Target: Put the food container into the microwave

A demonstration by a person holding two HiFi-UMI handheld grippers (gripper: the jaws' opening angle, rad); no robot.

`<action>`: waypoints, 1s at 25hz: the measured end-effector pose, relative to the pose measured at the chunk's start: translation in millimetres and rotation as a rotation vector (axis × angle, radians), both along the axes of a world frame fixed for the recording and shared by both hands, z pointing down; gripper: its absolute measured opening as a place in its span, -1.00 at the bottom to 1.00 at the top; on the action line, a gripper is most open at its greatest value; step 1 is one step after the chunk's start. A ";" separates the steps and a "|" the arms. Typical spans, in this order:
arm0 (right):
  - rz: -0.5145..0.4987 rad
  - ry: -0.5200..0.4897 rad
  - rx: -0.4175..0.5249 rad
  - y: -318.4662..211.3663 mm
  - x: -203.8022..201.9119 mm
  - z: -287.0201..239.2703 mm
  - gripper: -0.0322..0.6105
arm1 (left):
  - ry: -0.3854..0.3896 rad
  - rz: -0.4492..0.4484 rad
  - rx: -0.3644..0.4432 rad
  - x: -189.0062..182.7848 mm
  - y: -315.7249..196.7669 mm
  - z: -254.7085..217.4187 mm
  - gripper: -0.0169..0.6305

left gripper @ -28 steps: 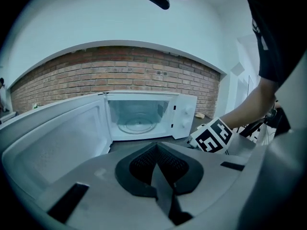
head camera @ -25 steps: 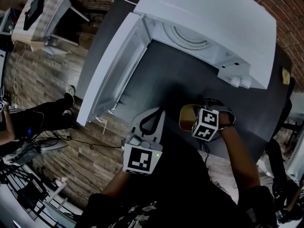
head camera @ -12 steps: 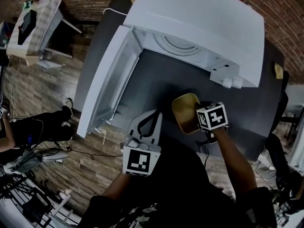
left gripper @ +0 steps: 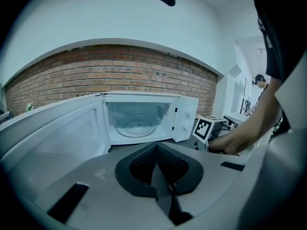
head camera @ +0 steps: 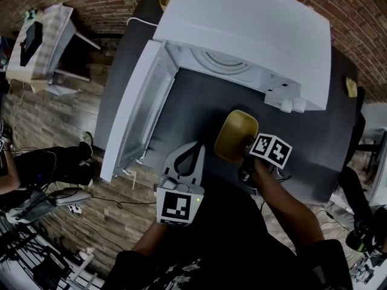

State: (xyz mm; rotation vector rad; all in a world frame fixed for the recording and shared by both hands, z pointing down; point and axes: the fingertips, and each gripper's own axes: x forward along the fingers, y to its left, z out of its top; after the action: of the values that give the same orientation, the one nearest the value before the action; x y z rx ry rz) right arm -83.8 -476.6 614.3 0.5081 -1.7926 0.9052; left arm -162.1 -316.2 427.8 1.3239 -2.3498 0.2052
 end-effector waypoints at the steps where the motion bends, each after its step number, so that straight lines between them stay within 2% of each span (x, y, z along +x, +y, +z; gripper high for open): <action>1: 0.014 -0.013 0.005 1.2 -2.3 -1.4 -0.68 | 0.003 -0.001 0.000 -0.5 1.1 0.2 -0.95; 4: 0.045 -0.063 -0.006 4.2 -9.5 -6.9 -0.63 | 0.008 0.012 -0.011 -0.9 3.7 2.4 -0.95; 5: 0.047 -0.082 -0.011 5.0 -11.5 -9.4 -0.48 | 0.008 0.011 -0.009 -1.6 3.7 2.2 -0.95; 6: 0.043 -0.099 -0.010 5.0 -12.7 -12.5 -0.41 | 0.009 0.008 -0.006 -2.3 3.3 1.7 -0.95; 8: 0.000 -0.133 0.038 0.4 -12.3 -21.6 -0.33 | 0.010 0.006 -0.003 -2.8 2.9 1.2 -0.95; 9: -0.062 -0.154 0.100 -3.5 -11.7 -28.7 -0.30 | 0.010 0.003 0.000 -3.0 2.8 0.3 -0.95; 10: -0.169 -0.180 0.196 -6.6 -12.3 -38.5 -0.29 | 0.007 -0.003 0.009 -3.7 2.8 -1.7 -0.95; 12: -0.495 -0.244 0.442 -3.4 -19.1 -64.7 -0.27 | -0.007 -0.012 0.026 -5.3 3.5 -6.7 -0.95; 13: -0.660 -0.272 0.531 4.3 -23.3 -76.8 -0.27 | -0.015 -0.012 0.028 -5.9 4.0 -7.8 -0.95; 14: -0.798 -0.295 0.559 16.4 -26.2 -84.5 -0.27 | -0.021 -0.007 0.023 -6.0 4.7 -7.0 -0.95; 17: -1.110 -0.340 0.419 69.0 -23.2 -86.5 -0.27 | -0.018 -0.001 0.013 -5.8 6.7 -3.8 -0.95; 20: -1.405 -0.289 0.365 111.5 -8.9 -71.2 -0.27 | -0.002 -0.039 0.041 -10.2 8.6 -11.8 -0.95; 22: -1.514 -0.252 0.346 129.0 -1.9 -60.4 -0.28 | -0.008 -0.041 0.032 -11.6 10.3 -13.7 -0.95; 25: -1.600 -0.190 0.340 142.8 3.5 -43.1 -0.28 | -0.006 -0.033 0.009 -8.9 16.0 -10.8 -0.95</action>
State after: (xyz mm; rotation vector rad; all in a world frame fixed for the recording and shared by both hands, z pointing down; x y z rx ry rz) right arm -80.3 -333.7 571.2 -0.8188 -1.8140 -0.4862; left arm -171.0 -300.2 417.0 1.2888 -2.3786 0.1894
